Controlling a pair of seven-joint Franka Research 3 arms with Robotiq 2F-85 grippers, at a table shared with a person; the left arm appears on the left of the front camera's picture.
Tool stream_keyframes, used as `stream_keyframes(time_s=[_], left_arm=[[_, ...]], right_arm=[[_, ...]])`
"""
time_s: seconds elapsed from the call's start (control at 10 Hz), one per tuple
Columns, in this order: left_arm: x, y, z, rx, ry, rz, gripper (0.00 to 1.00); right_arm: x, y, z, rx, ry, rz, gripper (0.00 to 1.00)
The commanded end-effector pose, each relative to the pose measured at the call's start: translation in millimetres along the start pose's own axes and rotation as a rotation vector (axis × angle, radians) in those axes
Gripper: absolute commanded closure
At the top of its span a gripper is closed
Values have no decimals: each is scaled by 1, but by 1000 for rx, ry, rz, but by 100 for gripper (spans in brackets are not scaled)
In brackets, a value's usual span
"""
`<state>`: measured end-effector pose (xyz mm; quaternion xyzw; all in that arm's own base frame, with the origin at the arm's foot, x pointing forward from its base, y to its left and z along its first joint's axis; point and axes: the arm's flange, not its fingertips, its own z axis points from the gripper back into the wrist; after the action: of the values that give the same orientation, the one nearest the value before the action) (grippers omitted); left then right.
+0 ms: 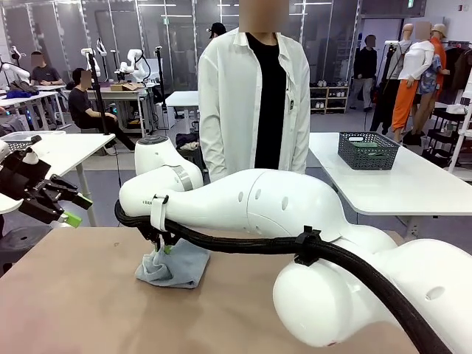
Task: Fold the towels and place them in the basket.
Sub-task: When a person lays out a Towel with hook on the table, fold it in half twice.
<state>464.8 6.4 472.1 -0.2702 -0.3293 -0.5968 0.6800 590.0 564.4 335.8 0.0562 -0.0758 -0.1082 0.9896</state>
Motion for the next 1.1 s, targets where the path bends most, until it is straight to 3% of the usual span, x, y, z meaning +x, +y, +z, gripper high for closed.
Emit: stream_keyframes(time_s=[0.0,0.1,0.2,0.3,0.7,1.0], left_arm=[[0,0,0,4,-5,-2,14],[0,0,0,4,-5,-2,14],[0,0,0,4,-5,-2,14],[0,0,0,4,-5,-2,14],[0,0,0,4,-5,-2,14],[0,0,0,4,-5,-2,14]], right_arm=[[12,14,7,26,14,17,39],[11,6,17,45,12,18,56],[8,-10,31,67,14,15,19],[5,-30,44,93,25,12,36],[-6,-110,64,207,60,27,36],[-28,-146,63,218,110,33,36]])
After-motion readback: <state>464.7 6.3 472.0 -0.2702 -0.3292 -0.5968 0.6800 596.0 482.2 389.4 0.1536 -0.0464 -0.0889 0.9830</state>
